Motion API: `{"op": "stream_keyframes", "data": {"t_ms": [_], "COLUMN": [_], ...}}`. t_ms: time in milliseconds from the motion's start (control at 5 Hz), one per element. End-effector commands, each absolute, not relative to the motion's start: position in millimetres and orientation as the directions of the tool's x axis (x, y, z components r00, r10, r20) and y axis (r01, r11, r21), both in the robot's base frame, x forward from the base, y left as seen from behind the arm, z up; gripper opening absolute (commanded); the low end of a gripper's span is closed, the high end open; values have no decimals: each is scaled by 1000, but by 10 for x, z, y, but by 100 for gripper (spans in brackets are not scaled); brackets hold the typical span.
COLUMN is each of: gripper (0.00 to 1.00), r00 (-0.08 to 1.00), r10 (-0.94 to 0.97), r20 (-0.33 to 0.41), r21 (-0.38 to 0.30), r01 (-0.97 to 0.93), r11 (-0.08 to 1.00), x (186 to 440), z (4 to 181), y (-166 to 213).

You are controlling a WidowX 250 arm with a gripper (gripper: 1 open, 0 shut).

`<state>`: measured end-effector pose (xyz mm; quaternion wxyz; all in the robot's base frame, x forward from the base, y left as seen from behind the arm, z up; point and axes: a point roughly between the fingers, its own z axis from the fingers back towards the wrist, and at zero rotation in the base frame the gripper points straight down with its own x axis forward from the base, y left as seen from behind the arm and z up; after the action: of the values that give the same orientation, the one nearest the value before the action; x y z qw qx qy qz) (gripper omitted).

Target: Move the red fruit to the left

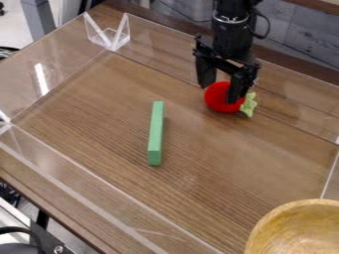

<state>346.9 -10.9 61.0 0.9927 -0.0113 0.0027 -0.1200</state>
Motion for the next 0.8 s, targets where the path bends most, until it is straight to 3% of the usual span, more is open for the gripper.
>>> {"op": "stream_keyframes", "data": {"t_ms": [0,600], "gripper": [100,100], "r00": [971,970], "r10": [-233,-234], "r20": [56,71], "r21": [-15,-25], "r01": [234,236], "r11": [972,971], "x": [3587,3649], "z": [734,733], "y": [-64,-68]}}
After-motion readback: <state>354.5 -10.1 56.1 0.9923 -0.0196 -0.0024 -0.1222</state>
